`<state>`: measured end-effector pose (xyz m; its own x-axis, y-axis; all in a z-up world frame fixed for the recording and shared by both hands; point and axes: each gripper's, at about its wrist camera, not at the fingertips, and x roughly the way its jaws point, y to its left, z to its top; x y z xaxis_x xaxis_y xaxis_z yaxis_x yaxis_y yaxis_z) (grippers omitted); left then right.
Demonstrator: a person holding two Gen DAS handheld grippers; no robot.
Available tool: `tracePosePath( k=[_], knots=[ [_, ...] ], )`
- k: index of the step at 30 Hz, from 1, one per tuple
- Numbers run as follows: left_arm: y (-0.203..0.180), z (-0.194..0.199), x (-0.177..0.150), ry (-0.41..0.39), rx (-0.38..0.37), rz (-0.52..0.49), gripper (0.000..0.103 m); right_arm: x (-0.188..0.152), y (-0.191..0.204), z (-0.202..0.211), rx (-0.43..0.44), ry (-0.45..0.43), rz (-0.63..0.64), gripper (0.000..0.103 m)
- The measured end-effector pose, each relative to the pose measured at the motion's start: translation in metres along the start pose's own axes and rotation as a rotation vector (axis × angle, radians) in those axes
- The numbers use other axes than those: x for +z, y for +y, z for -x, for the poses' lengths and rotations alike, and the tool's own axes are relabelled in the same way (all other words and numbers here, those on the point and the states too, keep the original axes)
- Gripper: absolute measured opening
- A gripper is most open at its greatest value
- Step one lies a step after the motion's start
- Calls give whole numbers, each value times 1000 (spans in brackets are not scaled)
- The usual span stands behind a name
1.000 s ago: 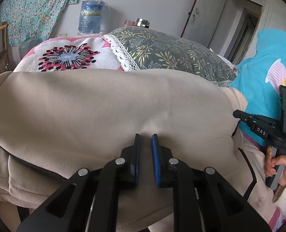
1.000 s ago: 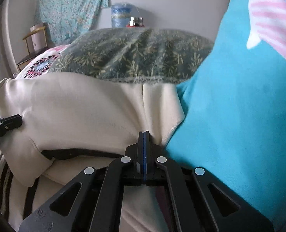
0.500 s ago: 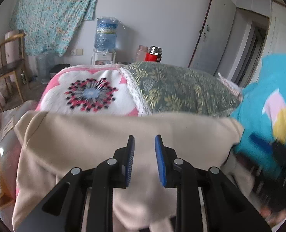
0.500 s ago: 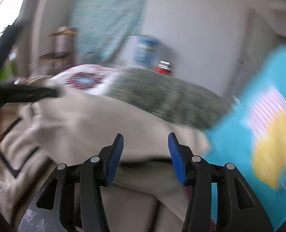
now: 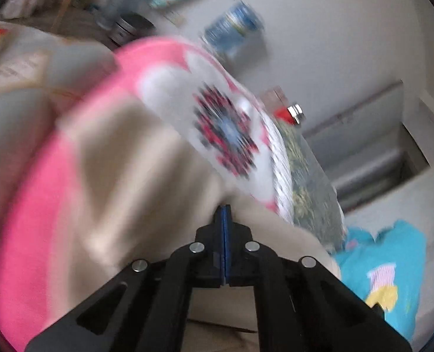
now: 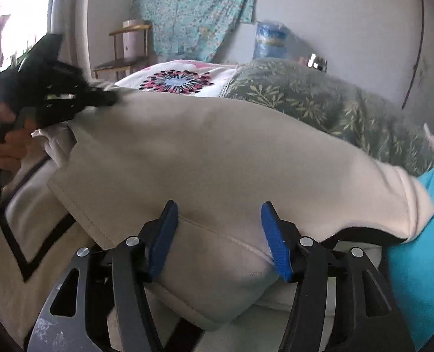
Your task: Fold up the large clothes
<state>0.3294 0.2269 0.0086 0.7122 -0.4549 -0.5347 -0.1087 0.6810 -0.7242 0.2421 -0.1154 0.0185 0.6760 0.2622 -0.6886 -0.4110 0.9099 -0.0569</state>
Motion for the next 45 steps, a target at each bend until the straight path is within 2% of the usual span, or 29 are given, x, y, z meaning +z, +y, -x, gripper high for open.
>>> tracePosePath(
  k=[4,6,8,10,14,15,17,18,20,21,23,25,27,30,32,37,41,45],
  knots=[
    [31,33,8,-117,102,124,3,-3,5,2,-8,-2,7,55],
    [27,39,1,-146,147,131,3,-4,5,6,-8,-1,6,55],
    [-1,45,-12,-206,303,33,3,-6,4,8,-12,-1,9,56],
    [-22,42,-19,-211,361,-48,3,-4,5,5,-20,-2,14,56],
    [-59,42,-37,-212,370,-241,3,-4,6,2,-24,-5,17,57],
    [-64,37,-38,-191,375,-275,3,-4,5,2,-23,-4,17,57],
    [-58,22,-36,-150,428,-272,3,-4,5,1,-21,-3,16,57],
    [-42,17,-34,-123,452,-227,3,-4,4,1,-19,-2,15,57],
    [-24,21,-29,-129,363,-158,3,-4,5,1,-21,-2,16,57],
    [-24,23,-31,-131,363,-168,3,-5,4,2,-21,-2,15,57],
    [-35,22,-36,-130,419,-248,3,-4,4,1,-21,-3,15,57],
    [-54,16,-42,-119,513,-382,3,-4,5,1,-30,-2,21,57],
    [-65,22,-48,-144,553,-450,3,0,9,4,-62,1,40,57],
    [-80,42,-56,-205,543,-479,6,10,12,13,-89,16,47,57],
    [-86,50,-56,-223,528,-473,7,16,11,25,-91,-11,36,57],
    [-108,77,-59,-226,492,-517,14,32,9,70,-115,-89,50,57],
    [-122,97,-85,-133,424,-584,22,26,8,112,-47,-72,52,59],
    [-136,105,-147,7,316,-749,29,-7,23,151,-10,10,153,60]
  ],
)
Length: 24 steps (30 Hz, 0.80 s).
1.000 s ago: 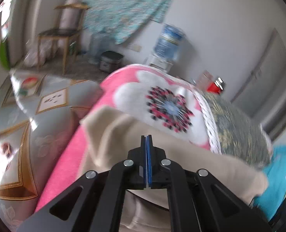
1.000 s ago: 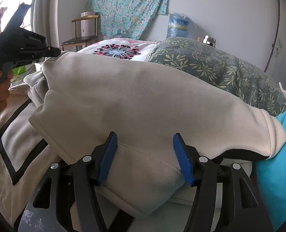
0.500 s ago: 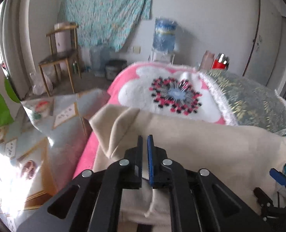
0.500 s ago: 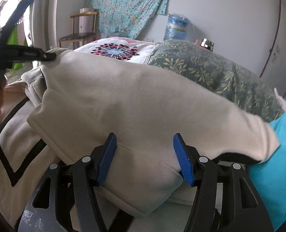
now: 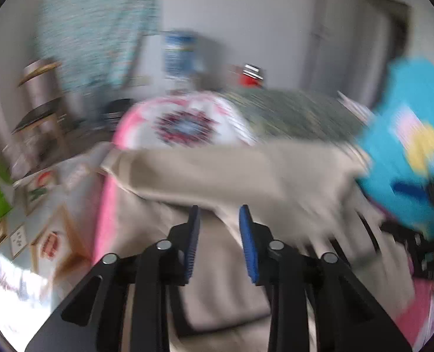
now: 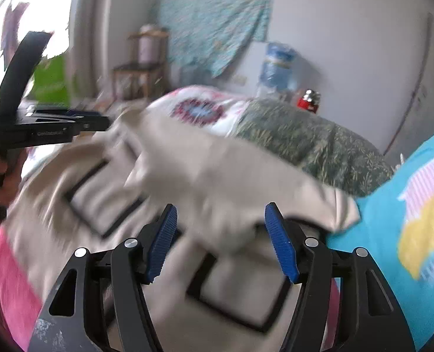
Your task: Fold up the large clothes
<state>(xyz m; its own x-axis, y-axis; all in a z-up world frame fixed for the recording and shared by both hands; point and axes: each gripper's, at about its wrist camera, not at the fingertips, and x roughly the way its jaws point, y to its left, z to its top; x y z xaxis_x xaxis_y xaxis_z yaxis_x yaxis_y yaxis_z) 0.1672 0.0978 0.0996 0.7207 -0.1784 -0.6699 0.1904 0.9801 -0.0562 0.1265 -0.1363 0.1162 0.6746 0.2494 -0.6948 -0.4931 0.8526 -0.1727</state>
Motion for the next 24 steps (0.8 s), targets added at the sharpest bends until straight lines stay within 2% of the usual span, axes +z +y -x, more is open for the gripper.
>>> tracePosePath(
  k=[3,5,8,10,12,14,18,21,24],
  knots=[
    [-38,11,-38,56,-90,-92,39,-25,14,34,56,19,-18,61],
    [-66,16,-68,118,-178,-152,44,-42,25,52,89,17,-27,67],
    [-101,23,-101,182,-267,-272,50,-63,49,54,124,67,57,68],
    [-116,28,-115,192,-283,-344,56,-75,66,43,93,104,160,68],
    [-126,31,-126,189,-271,-404,61,-82,74,36,102,124,202,68],
    [-129,31,-132,197,-261,-421,66,-87,72,30,133,136,198,71],
    [-131,30,-142,220,-251,-471,68,-102,64,15,124,195,194,72],
    [-128,34,-149,245,-287,-478,71,-109,57,12,179,253,180,72],
    [-129,35,-157,252,-300,-509,73,-110,59,20,210,242,201,73]
  ],
)
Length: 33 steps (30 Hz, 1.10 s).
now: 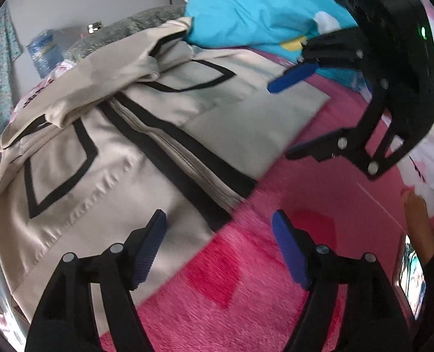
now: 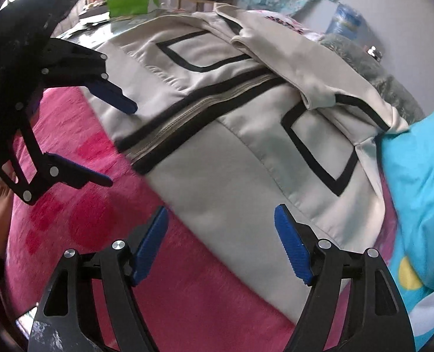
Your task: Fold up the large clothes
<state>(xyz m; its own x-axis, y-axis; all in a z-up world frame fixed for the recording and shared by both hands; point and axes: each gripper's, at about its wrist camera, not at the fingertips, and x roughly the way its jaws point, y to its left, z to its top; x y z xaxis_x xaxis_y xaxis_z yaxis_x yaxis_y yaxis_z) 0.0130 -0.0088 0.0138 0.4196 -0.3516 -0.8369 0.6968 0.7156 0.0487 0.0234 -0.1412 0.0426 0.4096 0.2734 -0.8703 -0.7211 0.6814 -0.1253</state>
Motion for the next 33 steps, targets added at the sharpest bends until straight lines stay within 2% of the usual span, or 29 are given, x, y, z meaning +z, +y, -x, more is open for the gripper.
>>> tracePosePath(
  k=[2,5,7,10,11,14,16,17,18,19,20,21,22,24,26,27,29,30,31,33],
  knots=[
    [-6,-4,-2,-2,58,-44,75,0,6,0,22,-3,21,77],
    [-6,-11,0,-17,111,-69,77,-4,18,-13,30,52,69,77],
    [-2,-16,4,-12,126,-60,78,-11,26,-25,40,105,103,78],
    [7,-21,8,-13,140,-28,80,-14,23,-28,16,86,67,87],
    [7,-21,8,-12,140,-27,80,-16,19,-29,10,86,43,87],
    [3,-14,4,-20,207,-65,80,-21,14,-26,-70,79,14,87],
    [4,-7,-1,-23,250,-90,80,-26,11,-23,-171,86,-12,87],
    [5,-5,-3,-15,275,-97,80,-28,10,-21,-216,91,-14,85],
    [10,-2,-9,0,320,-107,79,-32,8,-21,-298,104,-16,81],
    [16,-1,-13,15,358,-112,79,-37,4,-19,-380,120,-19,71],
    [23,2,-20,29,382,-109,79,-45,-1,-18,-459,141,-43,64],
    [29,4,-24,37,391,-100,79,-52,-6,-15,-482,150,-76,62],
    [37,7,-30,47,399,-84,79,-58,-11,-13,-496,156,-113,55],
    [51,14,-42,62,427,-60,79,-72,-24,-9,-513,180,-195,50],
    [60,20,-51,65,454,-47,79,-79,-30,-5,-512,182,-260,39],
    [63,22,-56,68,464,-38,79,-80,-31,-5,-506,182,-272,37],
    [64,24,-62,76,500,-35,78,-80,-30,-5,-495,172,-276,22],
    [65,26,-66,73,517,-36,77,-80,-29,-5,-498,168,-275,18],
    [67,28,-69,71,522,-26,76,-80,-29,-5,-503,159,-276,12],
    [74,33,-73,63,493,33,73,-82,-33,0,-482,124,-313,8]
  ],
)
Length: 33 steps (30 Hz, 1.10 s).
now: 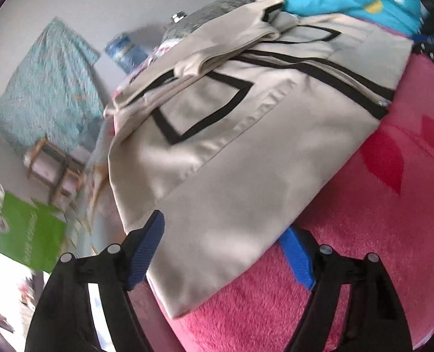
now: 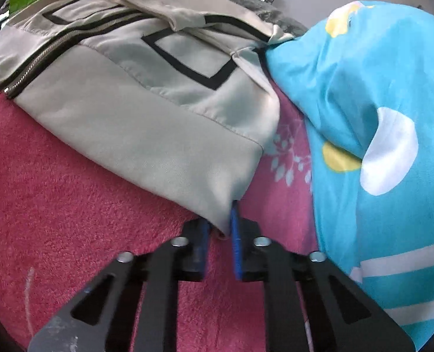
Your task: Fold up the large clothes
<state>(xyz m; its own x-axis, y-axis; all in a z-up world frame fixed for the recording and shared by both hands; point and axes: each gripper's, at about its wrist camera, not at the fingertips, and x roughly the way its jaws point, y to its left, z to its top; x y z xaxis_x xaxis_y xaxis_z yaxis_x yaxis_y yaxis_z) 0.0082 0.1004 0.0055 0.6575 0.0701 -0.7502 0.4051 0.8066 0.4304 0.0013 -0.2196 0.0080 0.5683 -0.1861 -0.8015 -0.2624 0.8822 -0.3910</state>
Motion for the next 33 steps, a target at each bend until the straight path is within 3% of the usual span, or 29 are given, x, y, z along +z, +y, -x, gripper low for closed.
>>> tracePosePath(
  k=[2,6,11,15,19,21,22,23,24,25,26,28,33],
  knots=[
    [13,-2,-3,5,-51,91,65,2,-9,1,30,-16,-53,7],
    [16,4,-1,-28,-74,165,50,5,-21,8,80,-55,-115,7],
    [17,11,13,-72,-107,244,33,10,-35,5,231,-41,-249,7],
    [27,8,19,-79,-146,311,30,9,-27,7,210,-44,-200,8],
    [24,6,20,-78,-142,299,27,13,-15,4,173,-57,-135,14],
    [21,7,19,-79,-125,273,27,13,-8,3,158,-50,-95,28],
    [20,7,19,-78,-119,263,26,13,-4,2,148,-41,-74,48],
    [19,6,18,-75,-114,254,26,13,0,0,127,-41,-51,55],
    [17,6,18,-73,-102,236,25,13,6,0,100,-53,-13,55],
    [16,6,17,-74,-91,220,24,13,11,0,83,-63,17,51],
    [14,6,17,-69,-79,204,23,12,15,0,76,-68,34,27],
    [13,6,16,-66,-62,192,21,14,16,0,8,-71,40,6],
    [19,15,20,-90,-36,232,10,30,-1,28,-6,-171,-37,4]
  ],
)
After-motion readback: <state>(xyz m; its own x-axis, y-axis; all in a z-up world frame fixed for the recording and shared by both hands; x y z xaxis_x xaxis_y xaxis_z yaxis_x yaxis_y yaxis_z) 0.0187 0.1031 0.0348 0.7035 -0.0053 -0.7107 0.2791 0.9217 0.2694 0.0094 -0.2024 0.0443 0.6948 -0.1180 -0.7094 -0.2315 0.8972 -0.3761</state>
